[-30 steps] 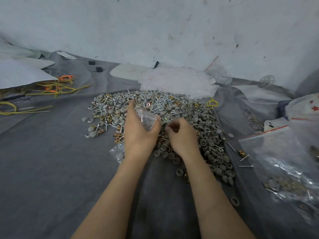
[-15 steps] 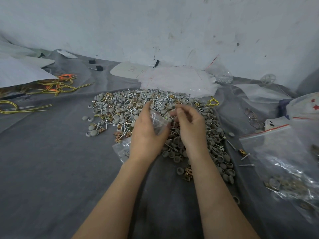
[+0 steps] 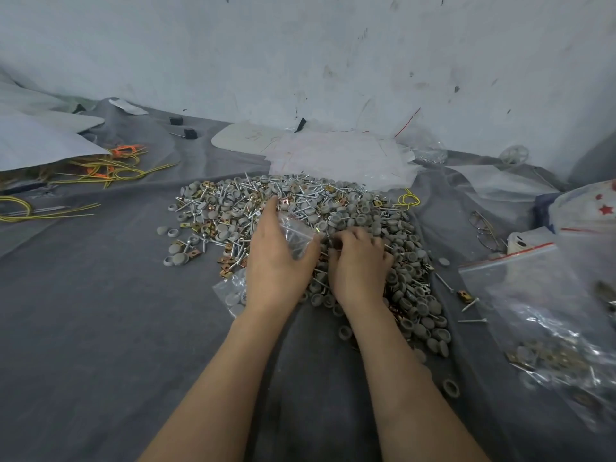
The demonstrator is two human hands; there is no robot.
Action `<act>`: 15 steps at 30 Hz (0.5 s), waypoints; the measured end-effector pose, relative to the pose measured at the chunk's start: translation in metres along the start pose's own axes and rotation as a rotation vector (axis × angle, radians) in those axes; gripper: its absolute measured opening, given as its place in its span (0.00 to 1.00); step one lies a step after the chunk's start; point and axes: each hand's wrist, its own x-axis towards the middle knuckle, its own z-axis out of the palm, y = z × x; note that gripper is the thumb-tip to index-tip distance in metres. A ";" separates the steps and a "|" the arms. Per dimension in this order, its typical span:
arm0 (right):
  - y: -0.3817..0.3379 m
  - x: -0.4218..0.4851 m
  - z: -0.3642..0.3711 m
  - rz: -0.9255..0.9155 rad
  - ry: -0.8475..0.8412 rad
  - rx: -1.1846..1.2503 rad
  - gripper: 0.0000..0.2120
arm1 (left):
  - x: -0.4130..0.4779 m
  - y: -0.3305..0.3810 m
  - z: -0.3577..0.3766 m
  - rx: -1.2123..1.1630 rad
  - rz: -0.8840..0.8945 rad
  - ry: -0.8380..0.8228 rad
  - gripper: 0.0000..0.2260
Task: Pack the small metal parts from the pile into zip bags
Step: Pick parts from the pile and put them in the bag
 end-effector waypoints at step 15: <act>-0.003 -0.003 -0.004 0.051 -0.006 0.048 0.12 | 0.002 -0.003 0.001 -0.005 0.008 0.039 0.36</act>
